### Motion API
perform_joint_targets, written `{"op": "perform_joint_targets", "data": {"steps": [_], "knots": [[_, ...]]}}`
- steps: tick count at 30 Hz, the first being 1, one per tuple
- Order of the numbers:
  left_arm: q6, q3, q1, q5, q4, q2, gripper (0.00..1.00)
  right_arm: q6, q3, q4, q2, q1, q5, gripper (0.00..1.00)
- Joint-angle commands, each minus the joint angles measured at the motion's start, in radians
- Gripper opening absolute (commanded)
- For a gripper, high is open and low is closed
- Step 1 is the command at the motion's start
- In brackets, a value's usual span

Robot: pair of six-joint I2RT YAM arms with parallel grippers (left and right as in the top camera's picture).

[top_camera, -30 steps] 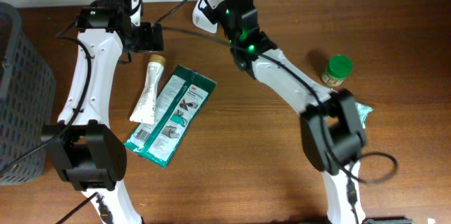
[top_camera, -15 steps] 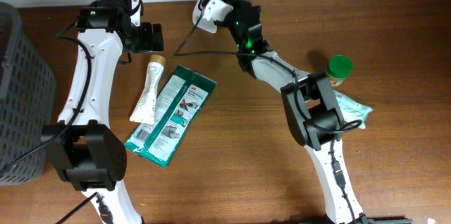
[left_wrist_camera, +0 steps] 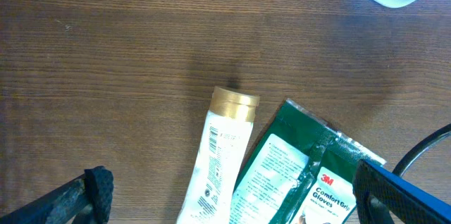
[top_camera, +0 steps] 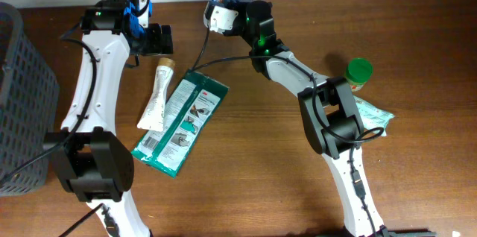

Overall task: Scan the item barcode
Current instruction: 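Carry the orange packet right and drop it near the jar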

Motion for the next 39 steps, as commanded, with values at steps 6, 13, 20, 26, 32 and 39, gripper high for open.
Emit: {"op": "perform_joint_targets", "data": {"steps": [6, 13, 20, 26, 32, 39], "knots": [[0.012, 0.018, 0.004, -0.004, 0.001, -0.028, 0.99, 0.186, 0.017, 0.004, -0.045, -0.016, -0.008, 0.16], [0.012, 0.018, 0.004, -0.004, 0.001, -0.028, 0.99, 0.694, 0.017, -0.196, -0.239, -0.052, 0.093, 0.16], [0.013, 0.018, 0.004, -0.004, 0.001, -0.028, 0.99, 0.921, 0.016, -0.823, -0.461, -0.057, 0.059, 0.16], [0.013, 0.018, 0.004, -0.004, 0.001, -0.028, 0.99, 0.959, 0.016, -1.437, -0.536, -0.067, 0.067, 0.16], [0.012, 0.018, 0.004, -0.004, 0.001, -0.028, 0.99, 0.968, -0.133, -1.757, -0.504, -0.134, 0.099, 0.16], [0.013, 0.018, 0.004, -0.004, 0.001, -0.028, 0.99, 1.043, -0.260, -1.772, -0.504, -0.291, 0.135, 0.30]]}}
